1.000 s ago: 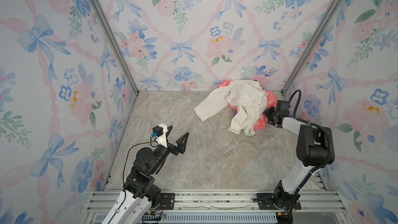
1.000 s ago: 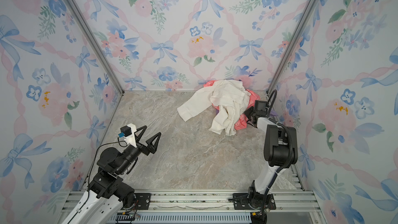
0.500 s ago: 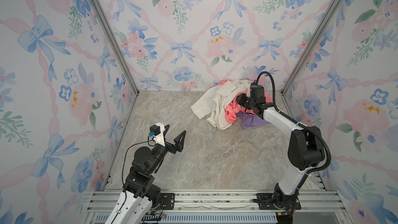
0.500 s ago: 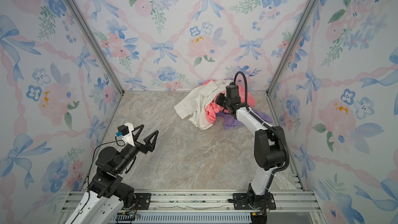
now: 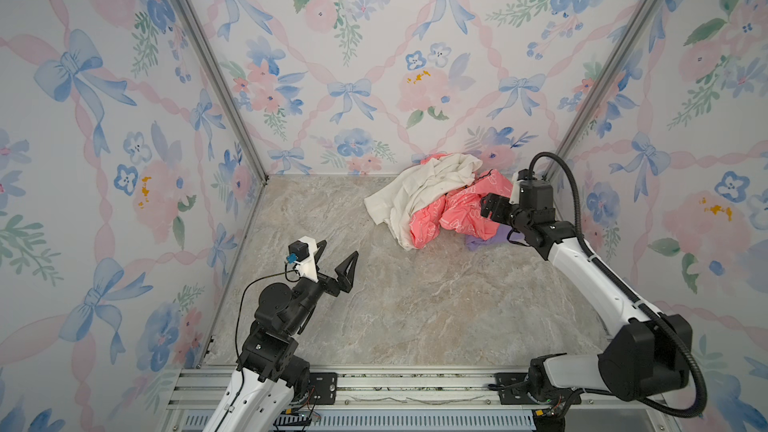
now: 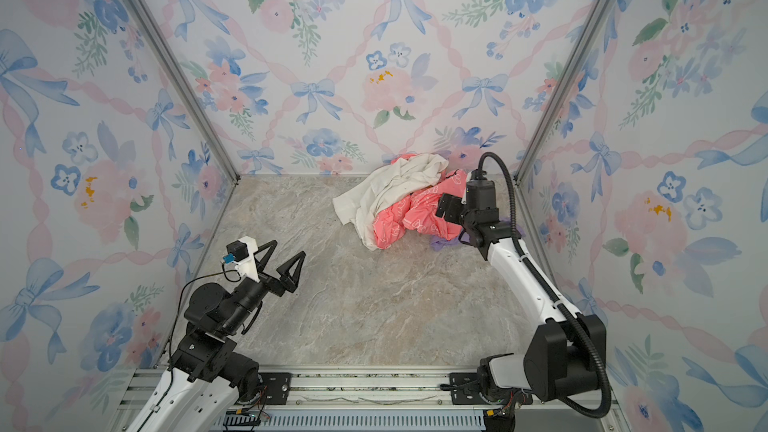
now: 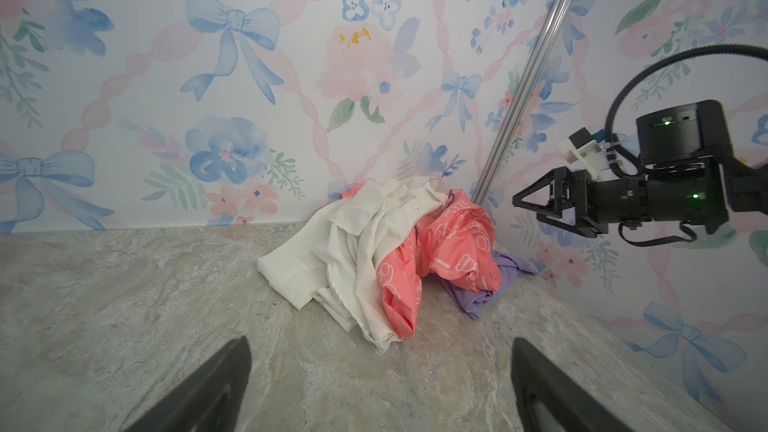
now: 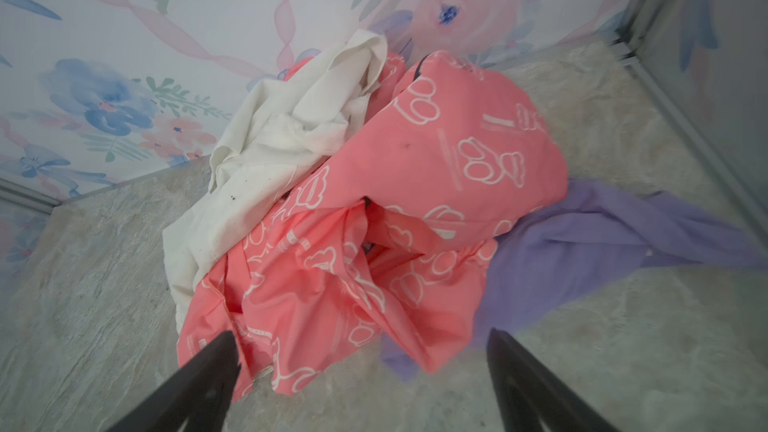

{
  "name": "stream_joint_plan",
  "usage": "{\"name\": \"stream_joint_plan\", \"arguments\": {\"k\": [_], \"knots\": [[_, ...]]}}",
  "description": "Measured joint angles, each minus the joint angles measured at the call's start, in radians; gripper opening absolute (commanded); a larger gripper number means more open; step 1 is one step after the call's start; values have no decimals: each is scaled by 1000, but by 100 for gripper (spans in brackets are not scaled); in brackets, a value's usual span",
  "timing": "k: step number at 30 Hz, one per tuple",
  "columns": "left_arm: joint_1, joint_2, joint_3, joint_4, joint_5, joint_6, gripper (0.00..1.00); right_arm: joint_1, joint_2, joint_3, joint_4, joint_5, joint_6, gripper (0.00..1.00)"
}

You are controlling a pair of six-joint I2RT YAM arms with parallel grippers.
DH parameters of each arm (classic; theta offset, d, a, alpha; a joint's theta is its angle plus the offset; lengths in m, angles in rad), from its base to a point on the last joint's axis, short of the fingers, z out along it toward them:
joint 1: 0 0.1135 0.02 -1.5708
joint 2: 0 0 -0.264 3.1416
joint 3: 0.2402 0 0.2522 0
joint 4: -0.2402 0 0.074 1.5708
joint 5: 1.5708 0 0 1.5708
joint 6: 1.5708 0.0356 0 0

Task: Pick out a specific cloth from the pile
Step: 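Move the right gripper to the purple cloth at the far corner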

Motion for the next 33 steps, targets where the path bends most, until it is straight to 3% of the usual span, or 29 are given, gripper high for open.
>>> {"name": "stream_joint_plan", "arguments": {"k": [4, 11, 22, 31, 33], "knots": [[5, -6, -1, 0, 0, 0, 98, -148, -61, -68, 33, 11, 23, 99], [5, -11, -2, 0, 5, 0, 98, -344, 100, -106, 123, -32, 139, 95], [5, -11, -3, 0, 19, 0, 98, -393, 509, -34, 244, -58, 347, 86], [5, -11, -3, 0, 19, 0, 98, -413, 680, 112, 268, 0, 407, 73], [6, -11, -3, 0, 19, 0, 98, -415, 713, 148, 268, 10, 409, 65]]}}
